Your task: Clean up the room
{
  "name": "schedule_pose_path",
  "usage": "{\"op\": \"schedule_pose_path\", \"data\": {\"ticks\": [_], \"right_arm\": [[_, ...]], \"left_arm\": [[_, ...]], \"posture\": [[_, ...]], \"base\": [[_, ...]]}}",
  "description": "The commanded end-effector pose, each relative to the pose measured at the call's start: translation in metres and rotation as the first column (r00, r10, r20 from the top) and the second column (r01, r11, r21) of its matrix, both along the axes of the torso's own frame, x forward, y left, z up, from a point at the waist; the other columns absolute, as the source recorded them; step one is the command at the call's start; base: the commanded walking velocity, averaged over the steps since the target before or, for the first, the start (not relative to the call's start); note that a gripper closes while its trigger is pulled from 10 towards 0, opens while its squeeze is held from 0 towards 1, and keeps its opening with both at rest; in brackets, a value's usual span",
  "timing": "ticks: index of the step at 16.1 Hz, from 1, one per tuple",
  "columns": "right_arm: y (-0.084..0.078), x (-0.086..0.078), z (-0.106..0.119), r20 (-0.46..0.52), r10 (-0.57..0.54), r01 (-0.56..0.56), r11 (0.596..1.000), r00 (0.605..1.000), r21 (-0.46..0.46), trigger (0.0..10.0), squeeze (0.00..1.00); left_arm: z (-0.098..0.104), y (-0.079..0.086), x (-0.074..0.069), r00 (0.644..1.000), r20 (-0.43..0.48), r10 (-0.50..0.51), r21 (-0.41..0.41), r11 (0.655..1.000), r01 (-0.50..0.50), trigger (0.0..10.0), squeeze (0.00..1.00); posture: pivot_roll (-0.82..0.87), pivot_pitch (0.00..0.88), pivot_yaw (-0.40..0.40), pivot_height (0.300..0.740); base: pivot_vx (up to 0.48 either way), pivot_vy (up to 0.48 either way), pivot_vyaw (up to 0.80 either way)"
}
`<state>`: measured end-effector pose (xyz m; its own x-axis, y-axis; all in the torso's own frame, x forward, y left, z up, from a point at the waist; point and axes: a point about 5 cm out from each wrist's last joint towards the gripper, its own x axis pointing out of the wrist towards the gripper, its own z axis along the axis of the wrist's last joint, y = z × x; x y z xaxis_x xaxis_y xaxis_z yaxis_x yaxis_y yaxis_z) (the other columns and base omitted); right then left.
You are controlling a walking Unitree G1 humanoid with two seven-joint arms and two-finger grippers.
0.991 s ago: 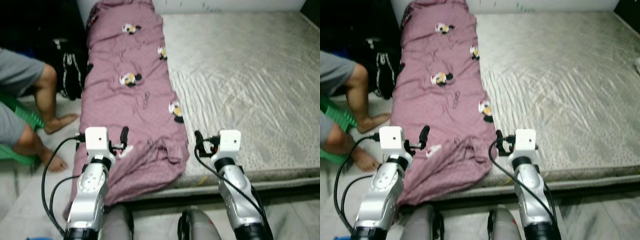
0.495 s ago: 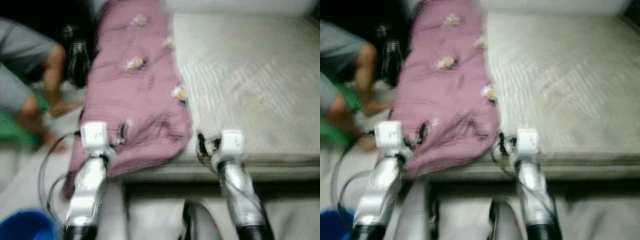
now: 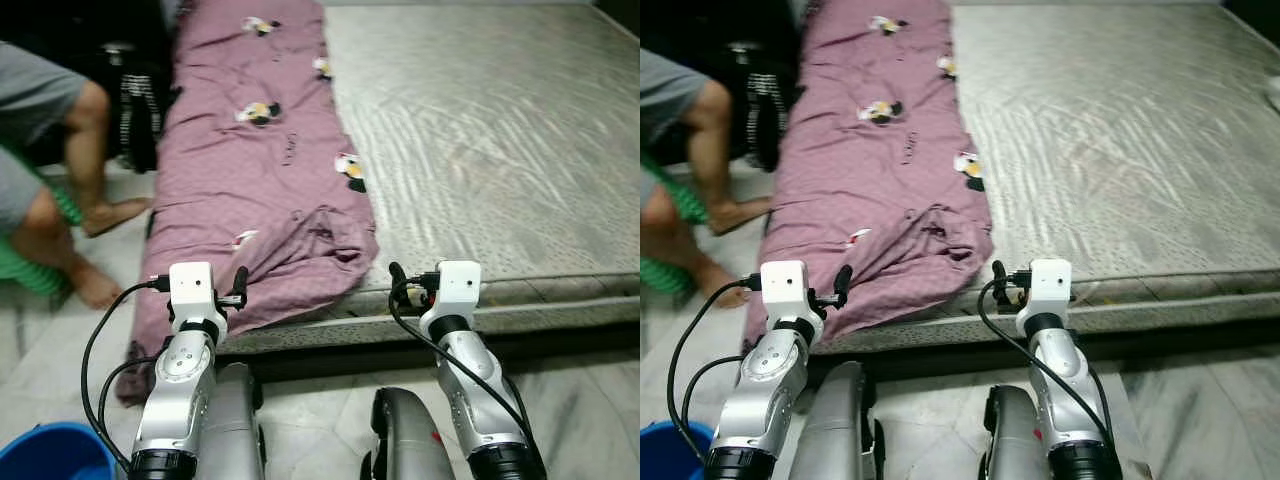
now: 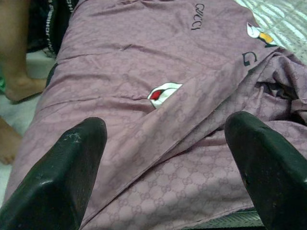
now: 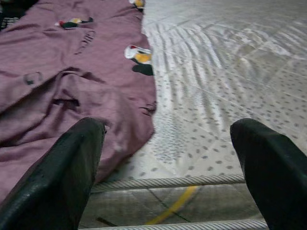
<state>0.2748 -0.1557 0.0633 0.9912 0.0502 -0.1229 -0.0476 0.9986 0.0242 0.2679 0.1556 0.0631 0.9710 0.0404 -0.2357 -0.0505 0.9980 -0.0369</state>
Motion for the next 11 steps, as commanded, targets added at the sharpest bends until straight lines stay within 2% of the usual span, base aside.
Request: {"op": "schedule_pose_path", "data": {"ticks": [1,6,8,11], "right_arm": [[-0.001,0.001,0.002,0.008,-0.002,0.002,1.000,1.000,0.000,10.0,0.00],[-0.001,0.002,0.001,0.007,0.000,0.000,1.000,1.000,-0.002,10.0,0.00],[0.000,0.002,0.001,0.008,0.000,0.000,1.000,1.000,0.000,10.0,0.00],[-0.001,0.002,0.001,0.005,-0.002,0.002,1.000,1.000,0.005,10.0,0.00]], "left_arm": [[0.001,0.001,0.000,1.000,0.001,0.008,0.004,1.000,-0.008,10.0,0.00],[0.003,0.001,0.003,1.000,0.008,0.004,0.014,1.000,-0.004,10.0,0.00],[0.004,0.007,0.007,1.000,0.012,0.019,0.018,1.000,-0.019,10.0,0.00],[0.009,0.018,0.014,0.998,0.036,0.053,0.028,0.998,-0.054,10.0,0.00]], "posture": [[-0.01,0.103,0.000,0.596],[-0.01,0.098,0.001,0.546],[-0.02,0.097,0.002,0.526],[-0.02,0.097,0.001,0.521]], "base": [[0.000,0.000,0.00],[0.000,0.000,0.00],[0.000,0.000,0.00],[0.000,0.000,0.00]]}}
